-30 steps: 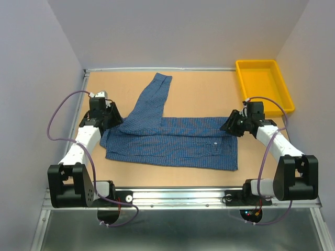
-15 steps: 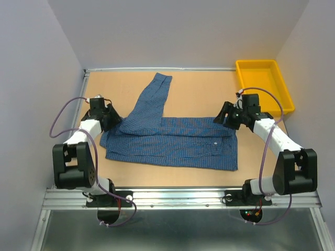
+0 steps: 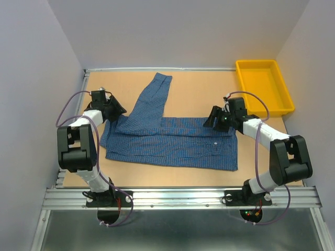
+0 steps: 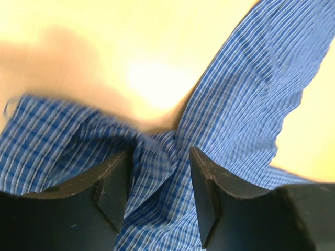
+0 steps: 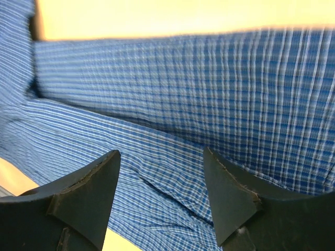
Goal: Fold and stack the long sleeve shirts
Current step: Fold the shirt
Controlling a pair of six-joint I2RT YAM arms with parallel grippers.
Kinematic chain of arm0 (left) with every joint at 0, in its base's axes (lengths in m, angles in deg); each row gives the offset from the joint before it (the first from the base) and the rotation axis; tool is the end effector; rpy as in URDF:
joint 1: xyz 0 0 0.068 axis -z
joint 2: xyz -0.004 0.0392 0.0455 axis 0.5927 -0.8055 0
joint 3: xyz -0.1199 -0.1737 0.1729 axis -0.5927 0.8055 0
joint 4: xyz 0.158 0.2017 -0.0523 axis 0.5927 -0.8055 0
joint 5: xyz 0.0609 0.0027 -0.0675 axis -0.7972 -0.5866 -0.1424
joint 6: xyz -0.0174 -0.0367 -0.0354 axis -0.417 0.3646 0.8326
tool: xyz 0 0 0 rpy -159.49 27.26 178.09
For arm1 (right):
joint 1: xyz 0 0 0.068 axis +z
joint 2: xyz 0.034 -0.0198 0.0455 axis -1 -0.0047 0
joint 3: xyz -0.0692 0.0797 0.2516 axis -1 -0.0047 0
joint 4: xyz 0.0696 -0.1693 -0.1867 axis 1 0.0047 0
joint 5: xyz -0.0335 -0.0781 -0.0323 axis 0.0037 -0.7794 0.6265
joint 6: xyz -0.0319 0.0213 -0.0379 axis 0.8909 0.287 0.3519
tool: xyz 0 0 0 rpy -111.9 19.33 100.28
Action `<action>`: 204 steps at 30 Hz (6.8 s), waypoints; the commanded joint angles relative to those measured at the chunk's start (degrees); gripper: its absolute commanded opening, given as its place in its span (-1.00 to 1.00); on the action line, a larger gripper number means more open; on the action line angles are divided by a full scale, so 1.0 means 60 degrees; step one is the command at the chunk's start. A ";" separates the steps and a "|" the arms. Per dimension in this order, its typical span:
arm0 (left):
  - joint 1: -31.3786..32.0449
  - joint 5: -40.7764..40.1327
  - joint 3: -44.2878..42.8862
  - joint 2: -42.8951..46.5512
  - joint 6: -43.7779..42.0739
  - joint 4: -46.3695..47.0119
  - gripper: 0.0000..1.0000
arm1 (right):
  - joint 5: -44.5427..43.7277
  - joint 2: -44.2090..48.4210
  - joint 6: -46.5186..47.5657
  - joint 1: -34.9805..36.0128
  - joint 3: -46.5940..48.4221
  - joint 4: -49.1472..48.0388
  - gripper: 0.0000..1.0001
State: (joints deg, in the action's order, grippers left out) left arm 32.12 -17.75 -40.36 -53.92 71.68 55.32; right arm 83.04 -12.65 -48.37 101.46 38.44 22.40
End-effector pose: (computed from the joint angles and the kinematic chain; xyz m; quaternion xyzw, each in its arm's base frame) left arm 0.3527 0.0168 0.1982 -0.2180 0.8737 -0.2112 0.3802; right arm 0.2944 0.0735 0.2026 0.0610 0.9191 0.2696 0.2808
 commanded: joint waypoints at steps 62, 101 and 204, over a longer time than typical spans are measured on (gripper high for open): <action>-0.0335 0.0740 -0.2124 -0.1393 -0.1106 0.0041 0.43 | -0.0121 0.0530 0.0029 0.0038 -0.1097 0.1220 0.19; -0.1710 0.0110 0.1256 0.0289 -0.0828 -0.0793 0.41 | -0.0311 0.1469 0.0893 0.0038 0.0925 0.2247 0.22; 0.9083 0.1558 0.1919 0.5152 -0.1252 -0.2215 0.39 | -0.0104 0.1646 0.1436 0.0272 0.1495 0.1558 0.58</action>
State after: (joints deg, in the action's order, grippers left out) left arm 84.55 -14.43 -28.50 -29.29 62.53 39.97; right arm 85.90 -0.76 -40.26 102.51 44.54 35.14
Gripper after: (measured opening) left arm 0.606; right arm 0.790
